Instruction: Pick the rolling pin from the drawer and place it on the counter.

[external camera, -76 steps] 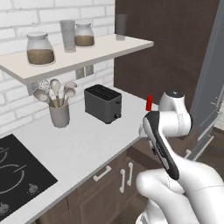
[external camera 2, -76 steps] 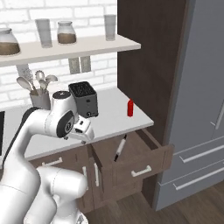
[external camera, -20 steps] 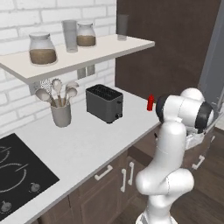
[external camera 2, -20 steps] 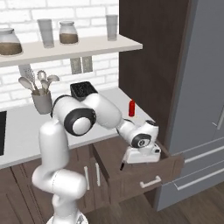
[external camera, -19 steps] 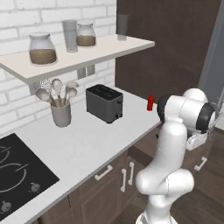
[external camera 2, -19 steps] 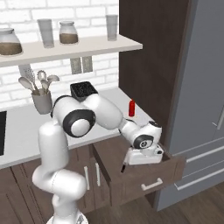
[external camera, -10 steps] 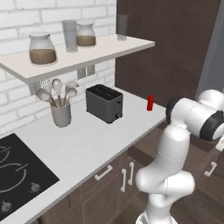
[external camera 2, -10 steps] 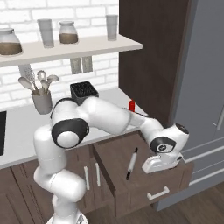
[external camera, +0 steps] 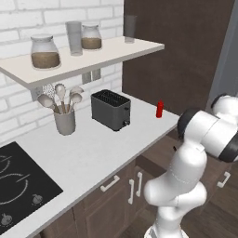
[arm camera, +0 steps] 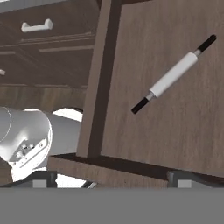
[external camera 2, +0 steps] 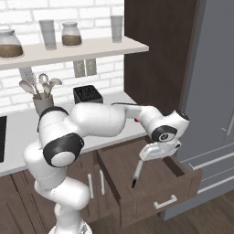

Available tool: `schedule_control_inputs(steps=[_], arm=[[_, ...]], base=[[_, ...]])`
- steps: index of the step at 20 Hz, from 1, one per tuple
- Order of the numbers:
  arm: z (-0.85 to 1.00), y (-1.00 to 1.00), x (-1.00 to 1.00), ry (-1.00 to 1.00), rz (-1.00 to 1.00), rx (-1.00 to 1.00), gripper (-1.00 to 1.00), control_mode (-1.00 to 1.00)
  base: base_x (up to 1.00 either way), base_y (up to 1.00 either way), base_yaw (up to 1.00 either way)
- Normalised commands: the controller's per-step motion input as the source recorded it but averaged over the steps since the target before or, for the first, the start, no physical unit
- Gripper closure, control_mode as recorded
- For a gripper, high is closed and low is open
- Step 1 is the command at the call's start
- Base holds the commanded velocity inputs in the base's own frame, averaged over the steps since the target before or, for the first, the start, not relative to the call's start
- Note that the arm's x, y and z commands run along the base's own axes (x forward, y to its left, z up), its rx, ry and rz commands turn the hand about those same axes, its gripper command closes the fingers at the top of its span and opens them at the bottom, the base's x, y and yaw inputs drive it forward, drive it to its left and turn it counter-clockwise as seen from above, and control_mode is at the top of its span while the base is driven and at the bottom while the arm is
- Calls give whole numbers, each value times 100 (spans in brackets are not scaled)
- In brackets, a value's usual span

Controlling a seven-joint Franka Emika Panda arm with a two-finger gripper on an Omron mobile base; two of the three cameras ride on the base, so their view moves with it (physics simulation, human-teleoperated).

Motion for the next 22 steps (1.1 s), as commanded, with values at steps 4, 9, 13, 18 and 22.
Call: schedule_control_inputs(steps=[4,9,13,18,22], arm=[[-54,42,32,3,-14,0,-100,-100],[-36,15,49,7,-22,0,-100,-100],[-40,1,44,4,-24,-1,-100,-100],[-46,1,40,0,-16,-3,-100,-100],[-39,0,36,0,-4,-1,-100,-100]], base=[[0,0,0],[0,0,0],[0,0,0],[0,0,0],[0,0,0]])
